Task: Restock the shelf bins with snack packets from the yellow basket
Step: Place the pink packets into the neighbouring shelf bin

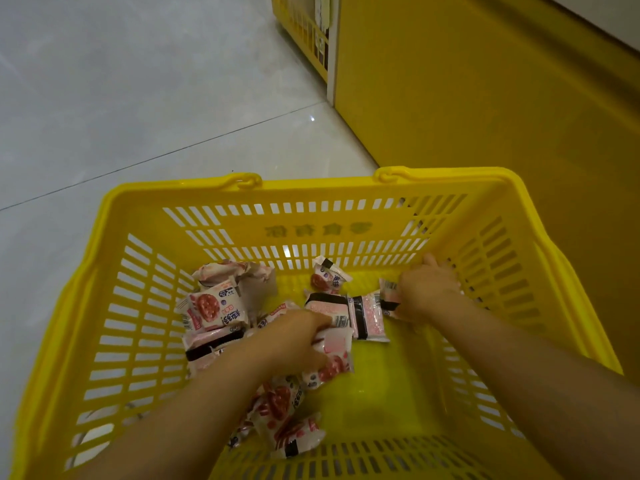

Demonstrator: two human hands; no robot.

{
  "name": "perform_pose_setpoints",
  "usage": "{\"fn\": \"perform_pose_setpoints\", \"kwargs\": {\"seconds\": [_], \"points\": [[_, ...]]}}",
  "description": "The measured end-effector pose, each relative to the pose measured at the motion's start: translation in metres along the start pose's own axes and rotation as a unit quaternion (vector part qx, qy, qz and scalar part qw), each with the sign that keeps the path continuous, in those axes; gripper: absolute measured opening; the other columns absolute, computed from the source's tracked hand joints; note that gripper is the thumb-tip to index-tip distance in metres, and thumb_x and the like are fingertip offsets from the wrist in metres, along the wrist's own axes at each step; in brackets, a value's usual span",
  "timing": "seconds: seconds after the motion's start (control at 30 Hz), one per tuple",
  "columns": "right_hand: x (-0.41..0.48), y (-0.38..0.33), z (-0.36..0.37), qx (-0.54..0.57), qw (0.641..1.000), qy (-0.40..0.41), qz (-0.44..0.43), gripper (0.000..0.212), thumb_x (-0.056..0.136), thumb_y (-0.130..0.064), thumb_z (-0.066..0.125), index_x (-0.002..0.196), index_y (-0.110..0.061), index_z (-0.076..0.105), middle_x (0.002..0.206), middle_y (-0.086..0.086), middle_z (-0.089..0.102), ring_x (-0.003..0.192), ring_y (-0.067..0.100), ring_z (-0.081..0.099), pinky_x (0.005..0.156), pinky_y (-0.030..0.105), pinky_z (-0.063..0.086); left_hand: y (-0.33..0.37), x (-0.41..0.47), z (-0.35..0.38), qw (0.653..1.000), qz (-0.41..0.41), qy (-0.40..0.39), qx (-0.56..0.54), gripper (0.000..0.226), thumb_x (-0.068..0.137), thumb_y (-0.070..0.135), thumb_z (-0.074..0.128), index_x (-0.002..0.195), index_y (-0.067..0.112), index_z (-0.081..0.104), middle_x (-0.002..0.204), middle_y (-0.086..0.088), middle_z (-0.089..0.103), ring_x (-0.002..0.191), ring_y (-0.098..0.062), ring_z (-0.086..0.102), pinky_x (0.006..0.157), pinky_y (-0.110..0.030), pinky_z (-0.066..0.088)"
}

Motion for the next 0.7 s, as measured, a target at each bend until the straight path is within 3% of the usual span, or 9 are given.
{"fn": "perform_pose_setpoints", "kwargs": {"seconds": [0.1,0.2,0.27,0.33,0.4,0.5,0.57,0.63,0.7], "points": [[-0.008,-0.008,0.004,-0.002,0.999,-0.027,-0.030,0.029,0.087,-0.039,0.062,0.105,-0.017,0.057,0.119,0.007,0.054,0.115,0.025,0.046,0.094,0.033,0.039,-0.004,0.002,0.008,0.996,-0.012,-0.023,0.087,0.015,0.084,0.025,0.063,0.098,0.021,0.058,0.091,-0.002,0.057,0.065,-0.005,0.047,0.055,-0.019,0.037],[-0.018,-0.009,0.015,0.057,0.993,-0.101,-0.024,0.035,0.090,-0.026,0.059,0.121,-0.010,0.054,0.127,0.013,0.047,0.119,0.027,0.047,0.088,0.032,0.043,-0.002,0.004,0.006,0.989,0.002,-0.012,0.148,0.034,0.084,0.035,0.063,0.115,0.021,0.058,0.102,0.001,0.053,0.092,-0.019,0.054,0.071,-0.029,0.044],[-0.026,-0.013,0.024,0.095,0.982,-0.161,-0.034,0.035,0.092,-0.022,0.058,0.122,-0.005,0.056,0.111,0.011,0.055,0.106,0.025,0.054,0.082,0.032,0.044,0.002,0.006,0.001,0.980,0.022,0.024,0.197,0.049,0.085,0.042,0.061,0.130,0.024,0.052,0.120,-0.002,0.050,0.112,-0.023,0.046,0.089,-0.036,0.042],[-0.032,-0.016,0.030,0.085,0.973,-0.210,-0.048,0.035,0.092,-0.022,0.059,0.122,-0.005,0.057,0.085,0.005,0.050,0.091,0.021,0.051,0.078,0.029,0.045,0.006,0.008,-0.005,0.967,0.036,0.062,0.246,0.055,0.085,0.047,0.059,0.135,0.025,0.047,0.132,-0.002,0.041,0.122,-0.023,0.034,0.099,-0.038,0.033],[-0.038,-0.015,0.028,0.091,0.969,-0.222,-0.058,0.037,0.089,-0.020,0.065,0.122,-0.006,0.056,0.083,0.004,0.048,0.088,0.020,0.050,0.074,0.026,0.043,0.007,0.012,-0.003,0.962,0.044,0.056,0.263,0.059,0.084,0.052,0.060,0.135,0.025,0.047,0.145,-0.001,0.029,0.134,-0.024,0.023,0.107,-0.042,0.027],[-0.038,-0.007,0.014,0.171,0.964,-0.195,-0.053,0.042,0.082,-0.019,0.073,0.120,-0.008,0.057,0.108,0.007,0.060,0.095,0.023,0.059,0.074,0.030,0.048,0.003,0.018,0.007,0.973,0.021,-0.023,0.227,0.061,0.083,0.051,0.062,0.137,0.025,0.047,0.159,-0.001,0.005,0.145,-0.027,0.005,0.115,-0.051,0.019],[-0.036,0.000,0.000,0.263,0.951,-0.157,-0.036,0.041,0.079,-0.019,0.075,0.116,-0.010,0.059,0.112,0.008,0.063,0.097,0.024,0.062,0.071,0.030,0.049,-0.001,0.023,0.011,0.978,-0.006,-0.064,0.198,0.058,0.084,0.046,0.064,0.136,0.025,0.047,0.161,-0.005,-0.005,0.146,-0.031,0.002,0.113,-0.051,0.024],[-0.032,0.006,-0.016,0.372,0.925,-0.080,-0.017,0.036,0.081,-0.018,0.074,0.112,-0.009,0.058,0.103,0.008,0.063,0.091,0.024,0.062,0.062,0.028,0.047,-0.002,0.028,0.011,0.977,-0.022,-0.084,0.195,0.057,0.084,0.044,0.064,0.135,0.026,0.047,0.161,-0.008,-0.003,0.144,-0.037,0.009,0.111,-0.049,0.029],[-0.029,0.008,-0.022,0.467,0.884,0.000,0.001,0.035,0.082,-0.016,0.071,0.113,-0.007,0.058,0.096,0.008,0.062,0.086,0.024,0.062,0.062,0.030,0.048,0.000,0.031,0.009,0.972,-0.030,-0.090,0.215,0.058,0.083,0.045,0.063,0.136,0.027,0.047,0.157,-0.011,0.013,0.137,-0.039,0.024,0.106,-0.047,0.036]]}}
Point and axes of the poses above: each hand's wrist, its own x-axis towards the middle knuckle, its own z-axis out of the palm, y = z × x, the point moved 6 cm from there along x, towards the middle knuckle
